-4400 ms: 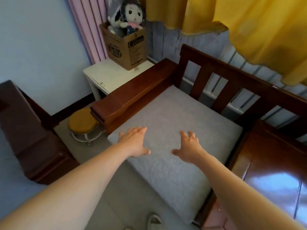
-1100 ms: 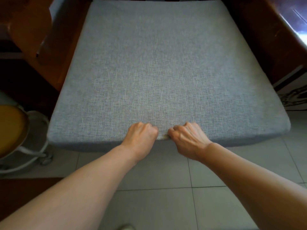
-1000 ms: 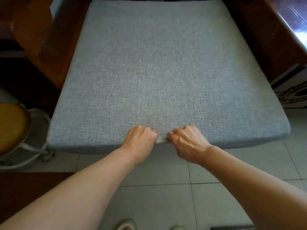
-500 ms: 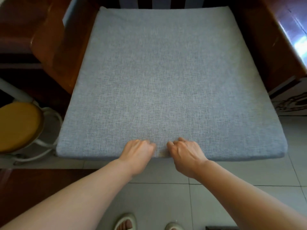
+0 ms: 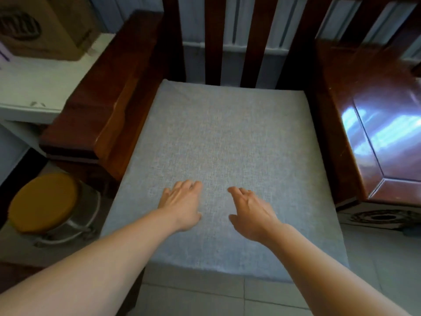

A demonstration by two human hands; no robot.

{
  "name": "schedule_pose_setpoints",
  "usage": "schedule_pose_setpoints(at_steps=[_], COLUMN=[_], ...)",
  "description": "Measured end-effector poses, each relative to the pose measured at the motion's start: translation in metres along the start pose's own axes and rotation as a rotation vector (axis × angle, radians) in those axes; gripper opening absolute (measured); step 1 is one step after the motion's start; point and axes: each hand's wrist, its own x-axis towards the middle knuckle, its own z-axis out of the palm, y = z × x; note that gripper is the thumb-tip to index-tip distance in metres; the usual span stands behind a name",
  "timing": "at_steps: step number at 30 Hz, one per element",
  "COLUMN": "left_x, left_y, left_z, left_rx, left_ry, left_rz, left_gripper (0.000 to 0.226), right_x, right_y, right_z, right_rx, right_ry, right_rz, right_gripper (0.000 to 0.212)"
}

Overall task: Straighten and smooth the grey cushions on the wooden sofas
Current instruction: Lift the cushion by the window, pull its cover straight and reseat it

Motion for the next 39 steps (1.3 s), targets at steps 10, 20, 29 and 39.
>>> schedule_pose_setpoints(at_steps=[10,20,29,39], left_x=[0.073,0.23,0.328,0.423], left_y=[-0.036,-0.11,-0.144,-0.176], left_z=[-0.091,-0.147,-0.144,-0.101], left_rx=[-0.087,-0.164,-0.207,-0.224], left_ry=[0.083,0.079,0.09,0.681], left_rz=[-0.077,-0.028,-0.085,-0.118], left_gripper=[0.085,0.082,0.081,0.061], right_x=[0.084,0.256,0.365,0.484], right_y=[-0.014,-0.026,-0.014,-0.001], right_z=[-0.083,-0.129,-0.118,-0.099], right_rx=[-0.033,-0.008,-0.008,0.028], right_ry=[0.103,0.141,0.089,0.728], right_rz=[-0.007,0.081,0.093,-0.142], right_gripper=[0.062,0.064,0.076,0.059])
